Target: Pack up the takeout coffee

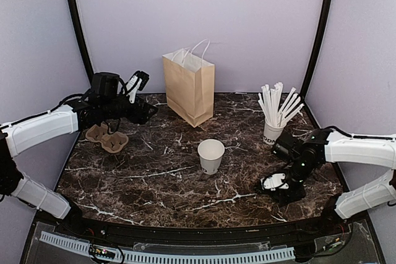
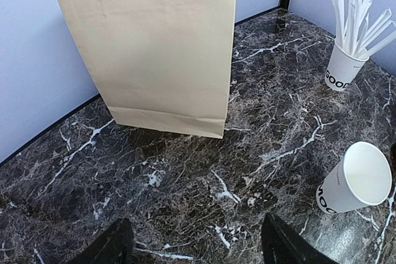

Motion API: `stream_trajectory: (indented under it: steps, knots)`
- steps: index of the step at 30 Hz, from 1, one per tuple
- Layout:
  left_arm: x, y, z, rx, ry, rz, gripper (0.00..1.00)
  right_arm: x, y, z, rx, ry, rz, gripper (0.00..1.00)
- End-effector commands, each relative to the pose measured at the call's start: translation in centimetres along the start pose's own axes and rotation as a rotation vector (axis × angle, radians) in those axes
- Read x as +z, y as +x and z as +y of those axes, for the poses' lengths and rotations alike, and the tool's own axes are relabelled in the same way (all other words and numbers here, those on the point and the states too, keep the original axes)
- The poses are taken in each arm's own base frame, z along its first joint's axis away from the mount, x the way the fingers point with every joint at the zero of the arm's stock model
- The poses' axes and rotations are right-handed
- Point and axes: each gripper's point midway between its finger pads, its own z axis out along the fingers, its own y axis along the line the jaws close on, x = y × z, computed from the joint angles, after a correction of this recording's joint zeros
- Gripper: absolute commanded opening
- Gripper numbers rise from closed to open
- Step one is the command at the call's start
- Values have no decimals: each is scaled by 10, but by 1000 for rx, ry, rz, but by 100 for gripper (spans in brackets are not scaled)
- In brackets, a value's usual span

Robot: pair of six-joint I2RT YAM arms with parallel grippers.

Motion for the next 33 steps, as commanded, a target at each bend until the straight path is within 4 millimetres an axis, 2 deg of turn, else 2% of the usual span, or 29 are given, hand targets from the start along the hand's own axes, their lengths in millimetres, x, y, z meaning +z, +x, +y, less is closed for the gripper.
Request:
stream_trajectory:
  steps: [1,8,14,19,25,28,30,33]
  knots:
    - [-3,0,0,16,-11,0,74,12,11,2,-17,-6,55,42]
    - [-6,-5,2,17,-20,-17,74,20,0,-13,-14,36,37,41]
    - [-7,-5,5,16,-38,-16,75,23,-10,-26,-33,93,22,45]
    - [-10,-7,5,18,-45,-22,75,25,-15,-43,-21,175,29,37]
    - [-11,-8,5,20,-40,-28,75,19,-15,-51,-31,235,40,24]
    - [-12,-9,4,21,-37,-29,75,19,-13,-54,-22,260,41,24]
    - [-12,-8,4,20,-36,-28,75,22,-8,-55,-9,270,57,30]
    - [-11,-8,4,21,-36,-29,75,29,-3,-60,14,293,75,30]
